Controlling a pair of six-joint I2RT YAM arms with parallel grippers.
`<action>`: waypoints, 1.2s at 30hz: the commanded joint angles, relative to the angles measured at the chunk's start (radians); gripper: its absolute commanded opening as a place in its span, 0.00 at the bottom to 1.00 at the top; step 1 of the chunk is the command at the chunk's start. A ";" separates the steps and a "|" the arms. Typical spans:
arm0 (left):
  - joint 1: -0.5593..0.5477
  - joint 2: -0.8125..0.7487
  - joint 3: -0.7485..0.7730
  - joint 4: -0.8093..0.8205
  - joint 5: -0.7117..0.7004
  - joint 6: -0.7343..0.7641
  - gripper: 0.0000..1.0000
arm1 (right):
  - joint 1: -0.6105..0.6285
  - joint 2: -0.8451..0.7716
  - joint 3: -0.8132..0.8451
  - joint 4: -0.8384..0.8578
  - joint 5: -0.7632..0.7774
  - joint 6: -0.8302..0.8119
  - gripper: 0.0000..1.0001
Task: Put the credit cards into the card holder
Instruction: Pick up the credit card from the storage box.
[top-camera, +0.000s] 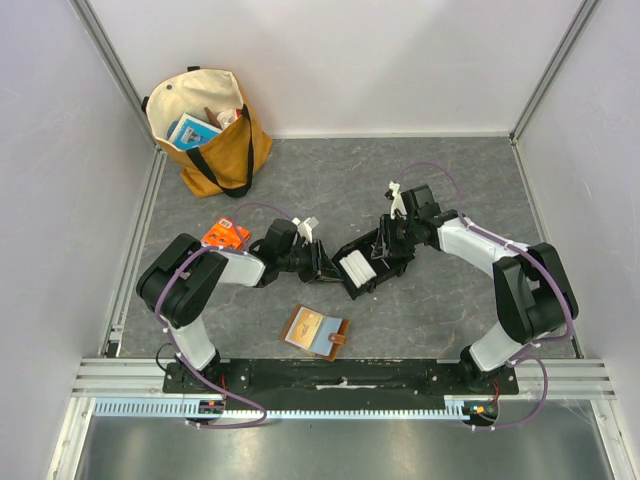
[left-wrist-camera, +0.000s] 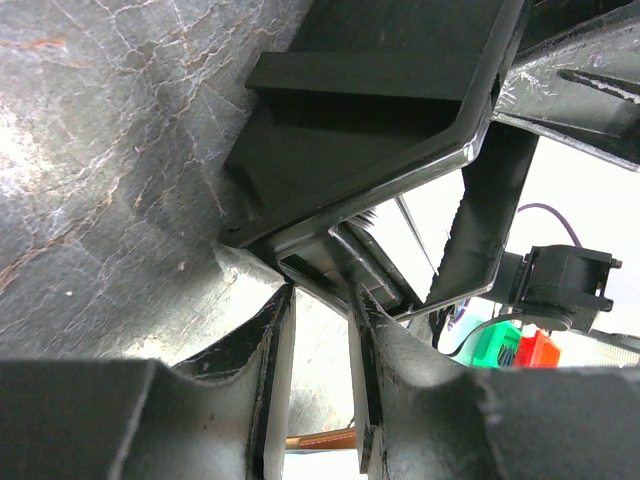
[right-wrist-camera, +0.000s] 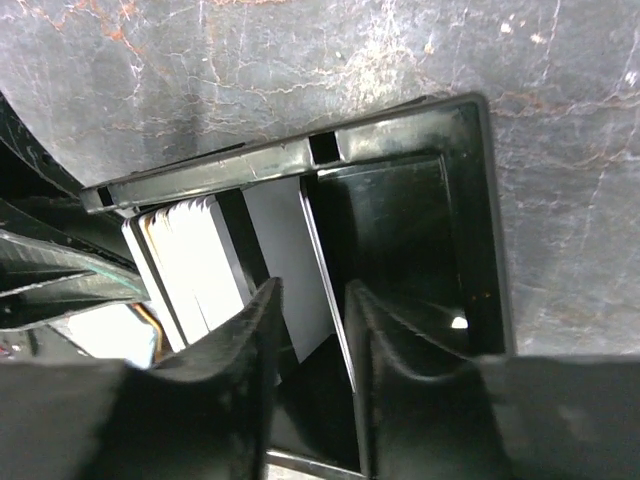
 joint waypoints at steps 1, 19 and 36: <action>-0.004 0.003 0.037 0.048 0.009 -0.013 0.34 | 0.001 -0.012 0.021 -0.006 -0.067 -0.006 0.34; -0.002 0.010 0.037 0.055 0.017 -0.017 0.34 | -0.001 0.006 -0.009 0.042 -0.193 0.015 0.56; -0.002 0.031 0.067 0.058 0.025 -0.024 0.34 | 0.005 0.000 0.014 0.056 -0.362 0.032 0.51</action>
